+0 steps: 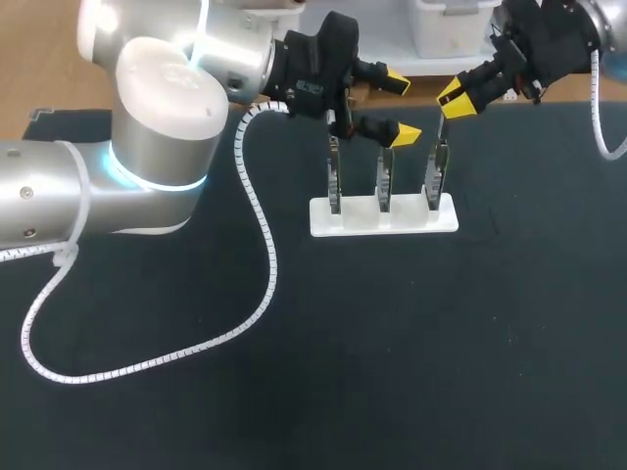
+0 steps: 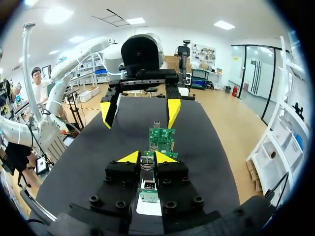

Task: Pick up the optical module with the left hand, and insert it into the network port with the right hand.

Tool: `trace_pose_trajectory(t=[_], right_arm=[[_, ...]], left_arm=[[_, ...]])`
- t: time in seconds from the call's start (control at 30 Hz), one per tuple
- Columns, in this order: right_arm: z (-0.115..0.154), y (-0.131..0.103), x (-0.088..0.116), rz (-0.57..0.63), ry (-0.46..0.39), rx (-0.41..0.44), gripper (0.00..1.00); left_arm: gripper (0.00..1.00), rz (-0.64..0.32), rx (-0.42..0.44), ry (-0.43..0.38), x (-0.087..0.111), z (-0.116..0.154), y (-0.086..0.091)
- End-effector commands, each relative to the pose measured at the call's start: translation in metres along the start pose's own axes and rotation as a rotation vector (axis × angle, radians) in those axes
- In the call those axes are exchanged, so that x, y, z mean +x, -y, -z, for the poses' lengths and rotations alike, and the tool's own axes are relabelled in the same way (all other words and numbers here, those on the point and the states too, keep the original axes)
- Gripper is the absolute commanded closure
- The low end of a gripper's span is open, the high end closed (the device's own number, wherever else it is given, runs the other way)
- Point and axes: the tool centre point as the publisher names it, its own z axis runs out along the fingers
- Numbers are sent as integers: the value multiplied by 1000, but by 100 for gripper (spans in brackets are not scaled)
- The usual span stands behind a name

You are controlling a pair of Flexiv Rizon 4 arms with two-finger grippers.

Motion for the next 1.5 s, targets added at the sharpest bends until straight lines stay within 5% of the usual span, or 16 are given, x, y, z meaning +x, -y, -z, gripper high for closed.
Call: trace_pose_trajectory(t=[0.03,1.5], right_arm=[[-3,4,5,-11,-10,-8,100],[-8,1,19,-43,-22,-8,100]], left_arm=[[0,3,1,-7,-1,0,-1],[0,3,1,-7,-1,0,-1]])
